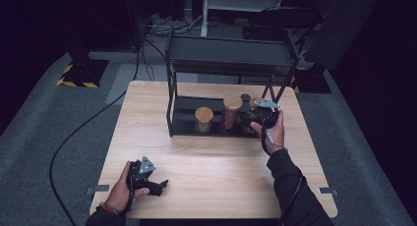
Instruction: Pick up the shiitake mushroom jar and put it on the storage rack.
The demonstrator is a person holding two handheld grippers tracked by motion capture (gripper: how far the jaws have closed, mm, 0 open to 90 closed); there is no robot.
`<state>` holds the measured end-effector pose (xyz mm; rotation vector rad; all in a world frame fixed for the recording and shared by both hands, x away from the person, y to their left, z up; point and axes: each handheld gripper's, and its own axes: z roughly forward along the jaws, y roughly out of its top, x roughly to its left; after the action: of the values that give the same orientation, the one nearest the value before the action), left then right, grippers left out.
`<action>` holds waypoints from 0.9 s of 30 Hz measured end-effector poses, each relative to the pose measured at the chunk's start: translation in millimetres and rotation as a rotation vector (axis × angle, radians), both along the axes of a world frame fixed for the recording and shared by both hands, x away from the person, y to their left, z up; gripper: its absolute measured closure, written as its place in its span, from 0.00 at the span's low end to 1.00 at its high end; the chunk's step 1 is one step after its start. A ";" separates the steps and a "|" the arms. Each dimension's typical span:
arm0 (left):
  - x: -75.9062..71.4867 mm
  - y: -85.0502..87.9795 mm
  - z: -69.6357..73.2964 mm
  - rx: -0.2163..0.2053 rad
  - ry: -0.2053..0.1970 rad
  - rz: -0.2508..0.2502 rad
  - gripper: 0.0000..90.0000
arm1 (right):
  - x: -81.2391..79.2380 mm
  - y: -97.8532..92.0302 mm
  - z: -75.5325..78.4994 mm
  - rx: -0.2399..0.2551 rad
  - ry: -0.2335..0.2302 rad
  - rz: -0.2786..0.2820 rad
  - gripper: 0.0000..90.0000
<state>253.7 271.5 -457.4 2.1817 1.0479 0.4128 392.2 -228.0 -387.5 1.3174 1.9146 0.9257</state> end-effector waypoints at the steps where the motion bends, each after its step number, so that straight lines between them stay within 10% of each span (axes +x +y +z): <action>1: 0.0 0.0 0.0 0.000 0.000 0.000 0.00 | 0.2 0.1 0.1 -0.005 0.001 0.006 0.03; 27: 0.0 0.1 -0.1 0.000 0.000 0.000 0.00 | -7.8 -4.7 -3.8 -0.021 -0.020 0.032 0.02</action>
<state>253.7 271.5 -457.5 2.1814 1.0473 0.4127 384.4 -232.7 -391.3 1.2644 1.9300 0.9288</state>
